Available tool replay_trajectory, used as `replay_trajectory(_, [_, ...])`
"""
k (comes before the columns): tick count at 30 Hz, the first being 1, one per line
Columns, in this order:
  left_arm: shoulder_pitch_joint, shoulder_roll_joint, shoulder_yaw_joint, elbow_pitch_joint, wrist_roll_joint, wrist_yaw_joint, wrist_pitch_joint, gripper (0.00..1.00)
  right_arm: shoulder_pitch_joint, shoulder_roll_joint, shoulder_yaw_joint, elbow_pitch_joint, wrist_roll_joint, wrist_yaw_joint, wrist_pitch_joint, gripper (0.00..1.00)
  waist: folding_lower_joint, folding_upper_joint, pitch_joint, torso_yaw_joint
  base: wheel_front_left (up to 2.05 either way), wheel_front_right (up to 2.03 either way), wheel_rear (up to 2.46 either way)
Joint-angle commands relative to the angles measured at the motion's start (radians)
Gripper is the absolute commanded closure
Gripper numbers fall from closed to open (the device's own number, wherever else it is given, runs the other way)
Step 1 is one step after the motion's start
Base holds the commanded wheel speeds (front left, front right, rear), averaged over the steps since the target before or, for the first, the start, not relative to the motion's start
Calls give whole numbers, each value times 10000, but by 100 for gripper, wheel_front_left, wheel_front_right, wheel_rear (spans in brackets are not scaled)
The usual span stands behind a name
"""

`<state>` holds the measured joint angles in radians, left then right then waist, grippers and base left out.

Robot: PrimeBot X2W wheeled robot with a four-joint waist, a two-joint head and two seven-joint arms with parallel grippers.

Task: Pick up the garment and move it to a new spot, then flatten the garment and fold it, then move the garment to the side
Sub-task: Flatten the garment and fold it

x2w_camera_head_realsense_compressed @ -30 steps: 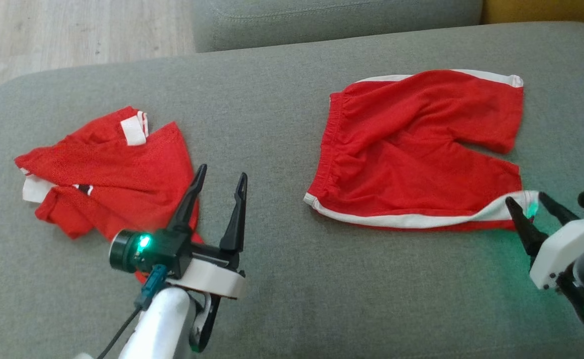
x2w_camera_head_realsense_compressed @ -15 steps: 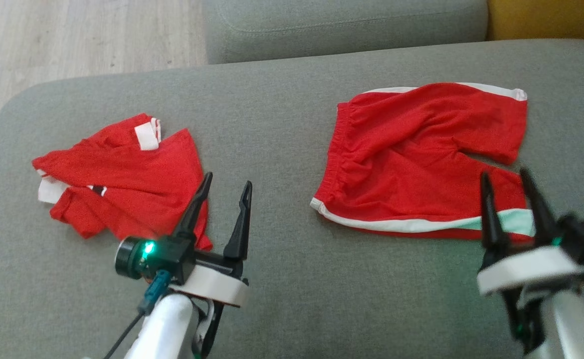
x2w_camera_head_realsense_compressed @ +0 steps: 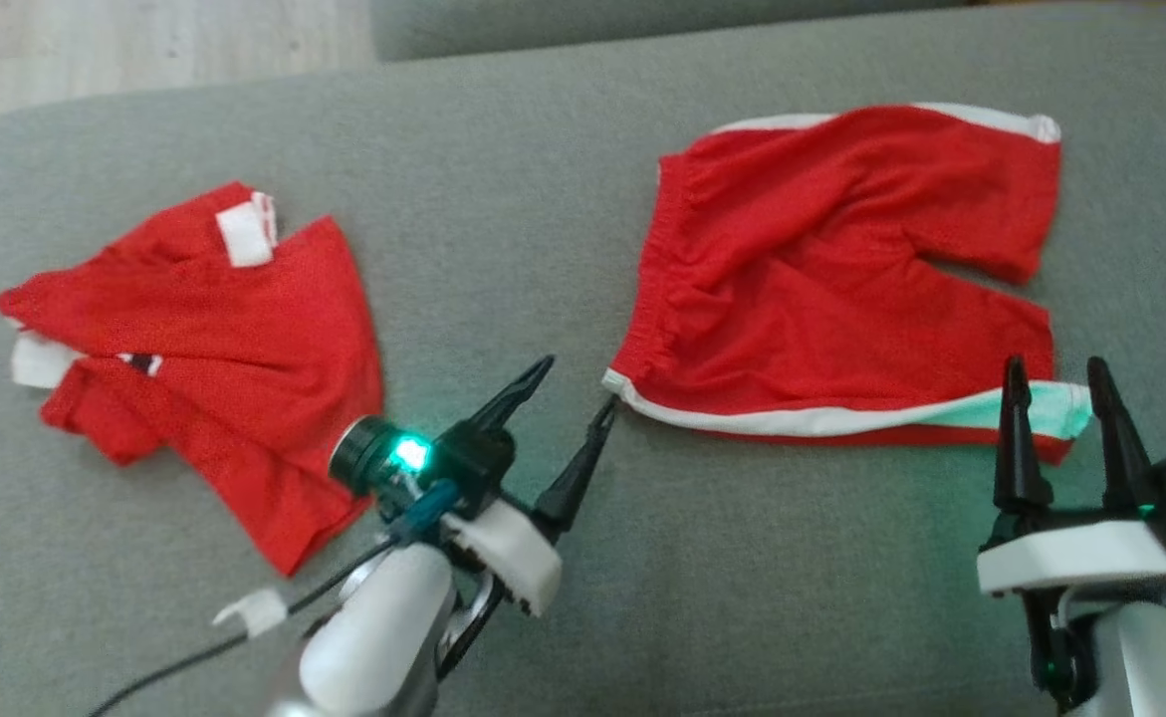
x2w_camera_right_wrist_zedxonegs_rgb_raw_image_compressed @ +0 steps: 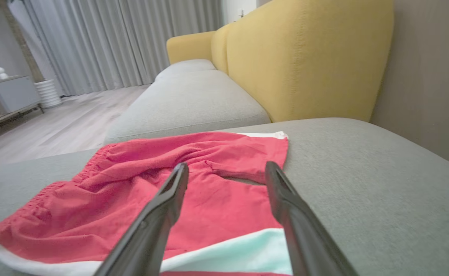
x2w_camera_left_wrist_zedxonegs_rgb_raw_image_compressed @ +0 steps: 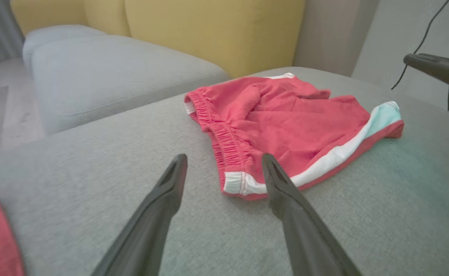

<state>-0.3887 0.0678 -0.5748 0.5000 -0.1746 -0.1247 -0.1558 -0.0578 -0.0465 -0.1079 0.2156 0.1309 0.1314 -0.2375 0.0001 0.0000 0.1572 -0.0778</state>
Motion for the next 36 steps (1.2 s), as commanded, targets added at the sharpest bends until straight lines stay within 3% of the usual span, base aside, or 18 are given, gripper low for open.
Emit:
replay_trajectory(1, [-733,243,-204,-97,-263,-48,132,0,-486,-44,187,-249,55,-7,-144,0,-1,0,367,-323,0,0,0])
replay_trajectory(7, [-1871,845,-1834,397,-1327,-56,364,0,-737,-40,235,-106,289,-7,-205,0,-1,0,862,-761,0,0,0])
replay_trajectory(24, [-2876,1153,-2820,1766,-2253,-58,296,0,-936,-38,333,45,530,-7,-241,0,-1,0,1030,-1390,0,0,0])
replay_trajectory(25, [-2901,1163,-2881,1817,-2293,-58,308,11,-938,-38,332,47,533,-7,-241,0,-1,0,1033,-1408,0,0,0])
replay_trajectory(28, [-2985,1190,-2970,1930,-2333,-58,174,100,-929,-38,324,73,513,-7,-241,0,-1,0,1012,-1427,0,0,0])
replay_trajectory(36, [-2887,1066,-2750,1850,-2416,320,-625,100,-816,-38,241,755,251,-7,200,0,-1,0,792,-1274,0,0,0])
